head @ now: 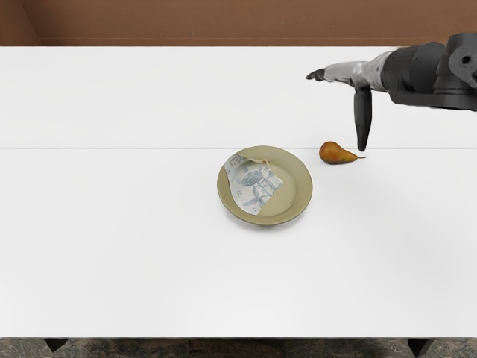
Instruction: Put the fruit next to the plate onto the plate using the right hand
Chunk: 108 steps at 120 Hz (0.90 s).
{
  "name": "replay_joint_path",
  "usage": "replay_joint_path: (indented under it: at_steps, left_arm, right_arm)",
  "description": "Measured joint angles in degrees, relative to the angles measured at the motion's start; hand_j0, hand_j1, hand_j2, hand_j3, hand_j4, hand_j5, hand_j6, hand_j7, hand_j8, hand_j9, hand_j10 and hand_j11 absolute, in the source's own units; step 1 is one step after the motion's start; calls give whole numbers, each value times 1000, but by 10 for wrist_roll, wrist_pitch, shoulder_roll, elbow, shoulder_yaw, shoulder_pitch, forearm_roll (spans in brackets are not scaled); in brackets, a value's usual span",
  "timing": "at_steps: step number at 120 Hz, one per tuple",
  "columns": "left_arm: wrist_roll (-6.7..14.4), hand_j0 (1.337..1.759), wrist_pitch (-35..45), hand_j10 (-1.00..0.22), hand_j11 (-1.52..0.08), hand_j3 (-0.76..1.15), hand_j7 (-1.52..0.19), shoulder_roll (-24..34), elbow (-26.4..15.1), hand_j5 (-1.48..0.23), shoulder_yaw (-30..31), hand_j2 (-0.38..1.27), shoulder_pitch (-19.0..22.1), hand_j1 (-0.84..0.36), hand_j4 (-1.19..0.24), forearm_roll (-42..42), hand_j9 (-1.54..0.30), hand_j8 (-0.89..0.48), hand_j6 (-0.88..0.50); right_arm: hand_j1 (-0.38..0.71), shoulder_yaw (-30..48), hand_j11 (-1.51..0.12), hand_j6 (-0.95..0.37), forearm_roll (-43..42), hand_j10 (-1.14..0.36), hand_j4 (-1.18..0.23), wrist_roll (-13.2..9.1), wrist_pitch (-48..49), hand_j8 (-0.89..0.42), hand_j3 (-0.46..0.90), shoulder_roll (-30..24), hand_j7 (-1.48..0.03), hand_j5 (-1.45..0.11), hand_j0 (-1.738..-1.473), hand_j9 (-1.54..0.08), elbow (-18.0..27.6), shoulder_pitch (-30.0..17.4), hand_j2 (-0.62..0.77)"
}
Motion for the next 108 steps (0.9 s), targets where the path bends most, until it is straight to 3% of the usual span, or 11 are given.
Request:
replay_joint_path:
  at_steps: [33, 54, 75, 108]
  left_arm:
    - [0, 1658, 0, -16, -21, 0, -21, 0, 0, -21, 0, 3, 0, 330, -16, 0, -21, -16, -16]
    - [0, 1658, 0, -16, -21, 0, -21, 0, 0, -21, 0, 3, 0, 330, -16, 0, -21, -16, -16]
    - [0, 1658, 0, -16, -21, 0, -21, 0, 0, -21, 0, 3, 0, 330, -16, 0, -21, -16, -16]
    - [0, 1658, 0, -16, -21, 0, -21, 0, 0, -21, 0, 3, 0, 330, -16, 0, -21, -16, -16]
  right_arm:
    - [-349, 0, 0, -5, -57, -2, -3, 0, -48, -3, 0, 52, 0, 0, -1658, 0, -48, -54, 1]
    - [-349, -1, 0, -5, -91, -2, -3, 0, -70, -3, 0, 102, 0, 0, -1658, 0, -111, -86, 1]
    - [-334, -22, -17, -18, -120, -15, -16, 0, -119, -17, 0, 146, -17, -18, -1658, -18, -152, -101, -2]
    - [-243, -55, -117, -94, -137, -92, -93, 0, -166, -93, 0, 162, -116, -117, -1658, -117, -189, -110, -16]
